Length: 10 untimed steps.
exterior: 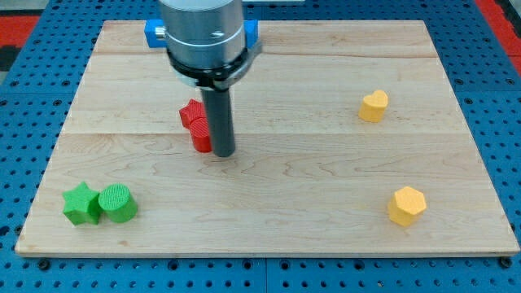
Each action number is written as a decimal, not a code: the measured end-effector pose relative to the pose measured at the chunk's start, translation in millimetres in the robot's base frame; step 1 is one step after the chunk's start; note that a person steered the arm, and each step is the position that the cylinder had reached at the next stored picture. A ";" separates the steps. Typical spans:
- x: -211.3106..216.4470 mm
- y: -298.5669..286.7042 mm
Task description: Move the yellow hexagon close to the yellow heart
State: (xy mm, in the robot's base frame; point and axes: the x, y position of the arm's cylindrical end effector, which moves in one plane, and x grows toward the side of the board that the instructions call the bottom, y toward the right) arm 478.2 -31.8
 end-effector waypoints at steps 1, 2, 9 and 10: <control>2.0 119.4; 16.5 228.5; 84.3 187.9; 77.9 219.9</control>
State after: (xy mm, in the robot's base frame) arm 556.1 188.0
